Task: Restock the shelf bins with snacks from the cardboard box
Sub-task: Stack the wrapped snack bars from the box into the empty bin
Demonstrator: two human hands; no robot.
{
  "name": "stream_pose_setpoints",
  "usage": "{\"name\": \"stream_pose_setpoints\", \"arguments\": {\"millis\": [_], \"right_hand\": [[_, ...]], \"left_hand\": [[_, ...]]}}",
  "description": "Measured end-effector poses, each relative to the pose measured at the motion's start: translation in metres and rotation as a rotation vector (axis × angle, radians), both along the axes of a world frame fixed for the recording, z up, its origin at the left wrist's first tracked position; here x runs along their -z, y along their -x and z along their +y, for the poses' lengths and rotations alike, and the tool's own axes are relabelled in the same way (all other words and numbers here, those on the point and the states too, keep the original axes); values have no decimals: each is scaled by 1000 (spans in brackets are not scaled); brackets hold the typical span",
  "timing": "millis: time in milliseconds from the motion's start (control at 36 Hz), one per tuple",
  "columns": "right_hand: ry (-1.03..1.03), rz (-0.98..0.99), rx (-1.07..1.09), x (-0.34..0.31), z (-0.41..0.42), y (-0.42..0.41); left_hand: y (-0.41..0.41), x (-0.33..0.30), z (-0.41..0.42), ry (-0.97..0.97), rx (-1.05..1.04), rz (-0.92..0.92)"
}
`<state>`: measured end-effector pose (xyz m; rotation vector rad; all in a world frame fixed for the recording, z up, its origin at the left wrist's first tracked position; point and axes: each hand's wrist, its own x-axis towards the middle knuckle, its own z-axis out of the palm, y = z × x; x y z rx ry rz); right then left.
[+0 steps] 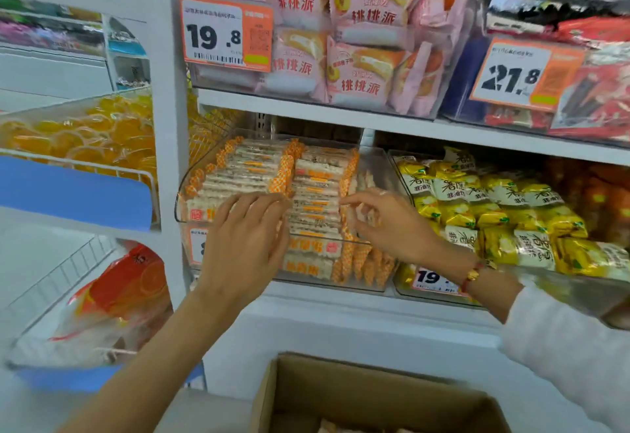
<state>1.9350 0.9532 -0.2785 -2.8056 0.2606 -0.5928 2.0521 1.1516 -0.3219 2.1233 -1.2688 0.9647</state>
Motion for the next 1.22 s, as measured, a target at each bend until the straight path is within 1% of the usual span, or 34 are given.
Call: {"name": "stream_pose_setpoints", "arguments": {"millis": [56, 111, 222, 278, 333, 389, 417, 500, 583, 639, 694, 750, 833, 917, 1000, 1056, 1083, 1111, 1167, 1222], "right_hand": [[6, -23, -27, 6, 10, 28], [43, 22, -53, 16, 16, 55], [126, 236, 21, 56, 12, 104], [111, 340, 76, 87, 6, 124], [37, 419, 125, 121, 0, 141], [-57, 481, 180, 151, -4, 155], [-76, 496, 197, 166, -6, 161], [-80, 506, 242, 208, -7, 175], [-157, 505, 272, 247, -5, 189], [-133, 531, 278, 270, -3, 198], [-134, 586, 274, 291, 0, 206], [-192, 637, 269, 314, 3, 212], [-228, 781, 243, 339, 7, 215], [-309, 893, 206, 361, 15, 212], [-391, 942, 172, 388, 21, 210], [-395, 996, 158, 408, 24, 211], [-388, 1008, 159, 417, 24, 212], [-382, 1015, 166, 425, 25, 213], [-362, 989, 182, 433, 25, 212], [-284, 926, 212, 436, 25, 211]], "left_hand": [[16, -3, 1, 5, 42, -10], [33, -2, 0, -14, 86, 4], [66, 14, -12, -117, 136, 35], [80, 32, -21, -176, 149, 95], [95, 56, -28, -234, 160, 211], [109, 83, -33, -282, 134, 399], [115, 98, -35, -300, 103, 484], [129, 143, -35, -331, 24, 662], [136, 189, -28, -327, 12, 784], [140, 218, -20, -334, 18, 835], [143, 246, -11, -393, 32, 869], [143, 272, -4, -506, 62, 887], [142, 306, 2, -690, 134, 900], [146, 333, 4, -856, 189, 916], [151, 355, 2, -1112, 236, 930], [155, 365, -1, -1315, 282, 859], [157, 369, -4, -1385, 310, 819], [159, 370, -6, -1427, 335, 775], [164, 372, -12, -1451, 349, 679], [167, 374, -16, -1462, 336, 595]]}}
